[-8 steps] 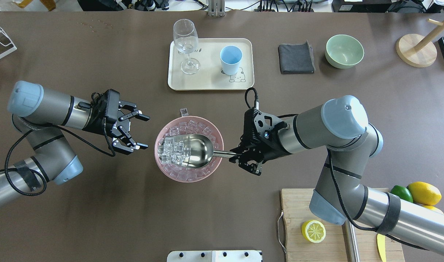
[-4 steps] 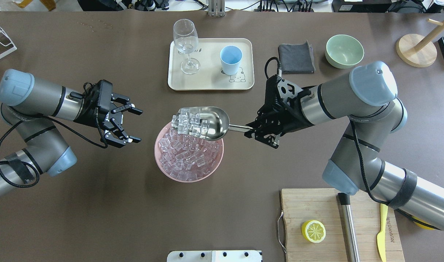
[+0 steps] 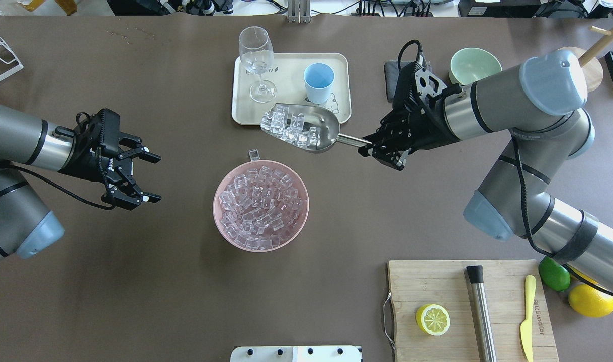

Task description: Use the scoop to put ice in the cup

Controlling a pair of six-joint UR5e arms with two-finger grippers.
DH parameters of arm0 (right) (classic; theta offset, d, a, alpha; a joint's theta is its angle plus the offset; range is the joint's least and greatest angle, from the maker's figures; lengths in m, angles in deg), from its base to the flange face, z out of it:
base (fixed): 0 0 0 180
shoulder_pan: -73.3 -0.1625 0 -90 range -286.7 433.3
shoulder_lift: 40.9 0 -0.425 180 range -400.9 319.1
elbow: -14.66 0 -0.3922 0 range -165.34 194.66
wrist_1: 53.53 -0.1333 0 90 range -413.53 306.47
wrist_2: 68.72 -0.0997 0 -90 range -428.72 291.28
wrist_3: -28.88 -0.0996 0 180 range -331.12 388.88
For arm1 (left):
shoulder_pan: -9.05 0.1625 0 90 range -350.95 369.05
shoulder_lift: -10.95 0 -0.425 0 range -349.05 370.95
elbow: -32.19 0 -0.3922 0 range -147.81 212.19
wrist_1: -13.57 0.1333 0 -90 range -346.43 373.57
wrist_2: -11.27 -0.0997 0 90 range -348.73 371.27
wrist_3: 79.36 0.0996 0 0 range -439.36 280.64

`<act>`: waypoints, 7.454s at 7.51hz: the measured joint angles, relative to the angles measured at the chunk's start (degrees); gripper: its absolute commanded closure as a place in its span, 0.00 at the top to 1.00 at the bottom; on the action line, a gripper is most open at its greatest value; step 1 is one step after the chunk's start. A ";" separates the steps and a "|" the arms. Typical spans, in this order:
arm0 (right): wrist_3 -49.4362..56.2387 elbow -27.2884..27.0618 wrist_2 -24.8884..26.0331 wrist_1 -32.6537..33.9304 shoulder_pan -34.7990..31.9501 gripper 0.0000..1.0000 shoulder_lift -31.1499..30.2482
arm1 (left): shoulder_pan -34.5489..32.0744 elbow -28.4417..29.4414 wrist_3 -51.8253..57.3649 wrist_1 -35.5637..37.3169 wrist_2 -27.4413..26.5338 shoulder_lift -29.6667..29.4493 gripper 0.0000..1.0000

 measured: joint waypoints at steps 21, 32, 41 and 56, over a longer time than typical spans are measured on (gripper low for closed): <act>-20.48 6.22 4.04 18.05 -8.21 0.00 7.98 | -38.59 -7.30 -0.42 57.98 -0.78 19.66 0.98; -17.62 3.61 -0.71 31.12 -5.97 0.00 8.66 | -37.89 -6.90 -15.41 56.02 1.55 18.97 0.98; -16.72 6.02 -2.62 37.91 -6.89 0.00 12.84 | -37.26 -7.43 -10.64 55.99 0.45 18.74 0.98; -15.94 11.27 -10.74 41.07 -9.06 0.00 17.62 | -37.02 -7.40 -10.72 55.86 0.62 18.83 0.98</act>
